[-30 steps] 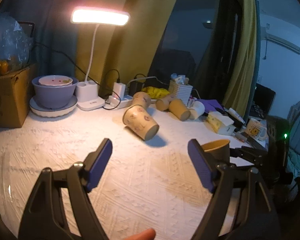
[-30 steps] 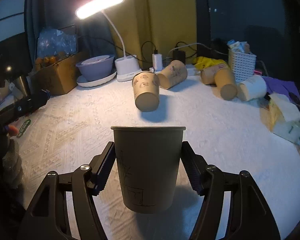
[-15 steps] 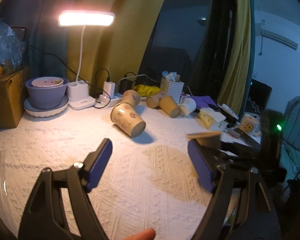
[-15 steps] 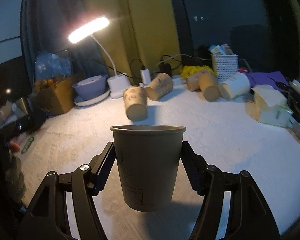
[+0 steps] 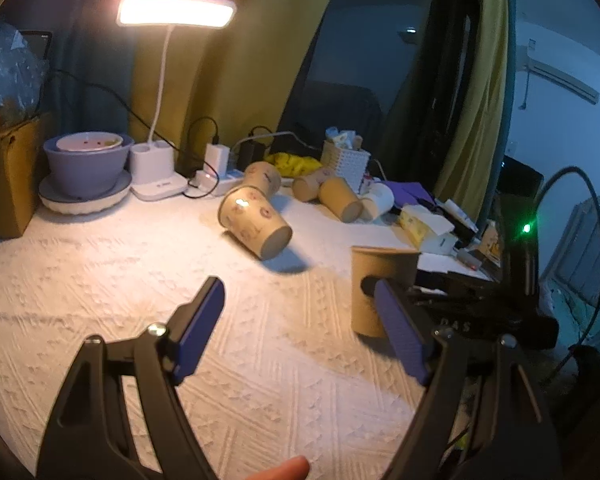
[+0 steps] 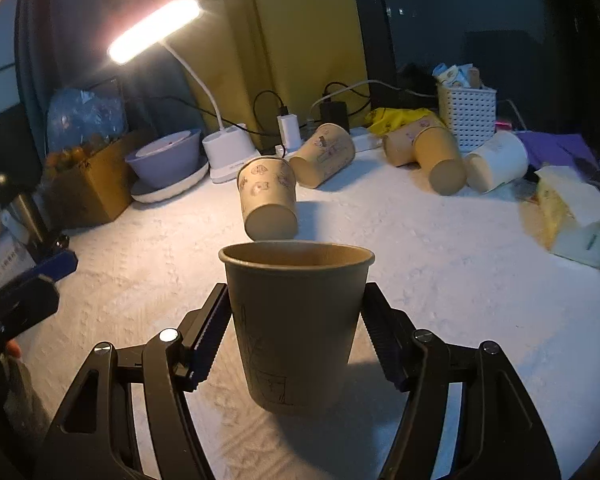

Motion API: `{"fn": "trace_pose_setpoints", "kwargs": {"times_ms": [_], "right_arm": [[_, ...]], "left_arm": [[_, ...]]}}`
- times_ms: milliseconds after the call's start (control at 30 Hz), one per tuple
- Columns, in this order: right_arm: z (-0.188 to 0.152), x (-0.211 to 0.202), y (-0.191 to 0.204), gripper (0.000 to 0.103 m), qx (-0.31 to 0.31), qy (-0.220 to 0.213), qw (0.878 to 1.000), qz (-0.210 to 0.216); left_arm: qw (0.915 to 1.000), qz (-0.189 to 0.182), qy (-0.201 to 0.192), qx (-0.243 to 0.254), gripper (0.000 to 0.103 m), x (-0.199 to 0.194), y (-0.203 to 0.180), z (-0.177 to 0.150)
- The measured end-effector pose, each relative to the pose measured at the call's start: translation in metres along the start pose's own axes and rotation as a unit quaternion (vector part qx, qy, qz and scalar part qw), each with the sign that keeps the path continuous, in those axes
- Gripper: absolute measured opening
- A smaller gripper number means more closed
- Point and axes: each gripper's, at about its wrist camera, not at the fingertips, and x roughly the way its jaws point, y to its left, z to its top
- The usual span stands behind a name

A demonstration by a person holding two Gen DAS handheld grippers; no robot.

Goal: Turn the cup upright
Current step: 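Lower the held cup toward the tablecloth with the right tool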

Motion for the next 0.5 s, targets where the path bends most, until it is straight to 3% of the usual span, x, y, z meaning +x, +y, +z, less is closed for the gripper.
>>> {"fn": "trace_pose_setpoints", "kwargs": {"times_ms": [133,500], "right_arm": [[-0.015,-0.004,-0.001,0.069,-0.001,0.020,1.000,-0.014],[-0.028,-0.017,0.012,0.073,-0.035,0.019,0.999,-0.035]], "left_arm": [[1.0000,-0.001,0.002,0.002,0.079,-0.002,-0.003,-0.004],[1.0000,-0.003,0.002,0.006,0.079,-0.011,-0.009,-0.014]]}}
